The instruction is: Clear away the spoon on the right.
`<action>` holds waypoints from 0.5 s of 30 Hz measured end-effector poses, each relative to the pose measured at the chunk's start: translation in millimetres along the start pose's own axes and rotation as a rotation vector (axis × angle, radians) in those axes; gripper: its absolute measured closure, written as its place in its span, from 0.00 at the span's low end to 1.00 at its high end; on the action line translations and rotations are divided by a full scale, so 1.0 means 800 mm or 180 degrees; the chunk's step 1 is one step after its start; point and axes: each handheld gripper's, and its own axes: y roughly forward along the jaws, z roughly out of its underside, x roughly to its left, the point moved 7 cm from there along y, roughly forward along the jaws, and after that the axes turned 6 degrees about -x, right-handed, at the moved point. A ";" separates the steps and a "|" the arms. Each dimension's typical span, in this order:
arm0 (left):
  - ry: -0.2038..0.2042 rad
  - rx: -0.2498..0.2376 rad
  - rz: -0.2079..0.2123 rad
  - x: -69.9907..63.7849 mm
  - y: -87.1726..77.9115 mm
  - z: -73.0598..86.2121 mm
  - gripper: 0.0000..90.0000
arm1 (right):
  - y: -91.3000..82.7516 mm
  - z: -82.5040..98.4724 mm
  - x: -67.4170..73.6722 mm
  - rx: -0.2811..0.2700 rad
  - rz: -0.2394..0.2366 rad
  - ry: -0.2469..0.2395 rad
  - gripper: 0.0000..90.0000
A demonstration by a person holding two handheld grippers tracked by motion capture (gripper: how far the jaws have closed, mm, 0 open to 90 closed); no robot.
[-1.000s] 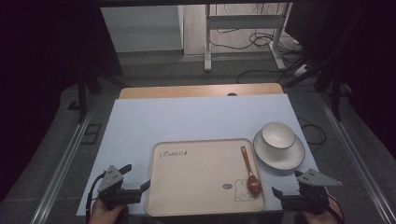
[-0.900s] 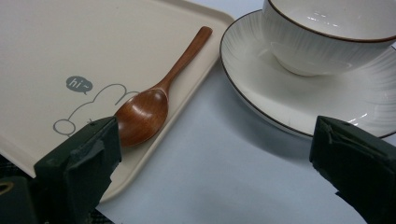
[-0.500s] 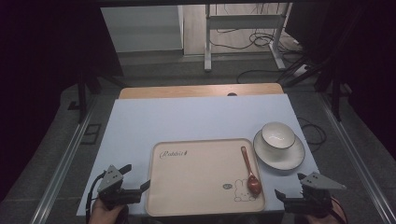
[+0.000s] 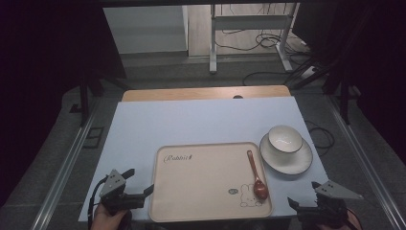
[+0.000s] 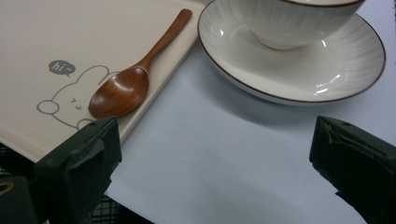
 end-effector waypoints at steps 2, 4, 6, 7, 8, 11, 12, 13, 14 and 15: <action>-0.0001 0.0000 0.0000 0.000 0.000 0.000 0.07 | -0.001 0.003 -0.002 0.0002 0.0009 0.0026 0.02; -0.0003 0.0001 0.0000 0.000 0.000 0.000 0.07 | -0.002 0.006 -0.004 0.0020 0.0019 0.0034 0.02; -0.0003 0.0001 -0.0001 0.000 0.000 0.000 0.07 | -0.003 0.010 -0.006 0.0027 0.0025 0.0058 0.02; -0.0003 0.0002 -0.0002 0.000 0.000 0.000 0.07 | -0.003 0.011 -0.007 0.0031 0.0033 0.0056 0.02; -0.0004 0.0003 -0.0002 0.000 0.000 0.000 0.07 | -0.003 0.013 -0.007 0.0039 0.0029 0.0075 0.02; -0.0001 0.0003 -0.0002 0.000 0.000 0.000 0.07 | -0.002 0.019 -0.010 0.0055 0.0028 0.0104 0.02; -0.0001 0.0004 -0.0002 0.000 0.000 0.000 0.07 | -0.002 0.021 -0.011 0.0068 0.0032 0.0116 0.02; -0.0001 0.0004 -0.0002 0.000 0.000 0.000 0.08 | -0.002 0.023 -0.012 0.0081 0.0026 0.0118 0.02; -0.0001 0.0003 -0.0002 0.000 0.000 0.000 0.08 | -0.001 0.025 -0.012 0.0095 0.0022 0.0137 0.02; 0.0001 0.0004 -0.0001 0.000 0.000 0.000 0.08 | -0.002 0.025 -0.013 0.0084 0.0022 0.0141 0.02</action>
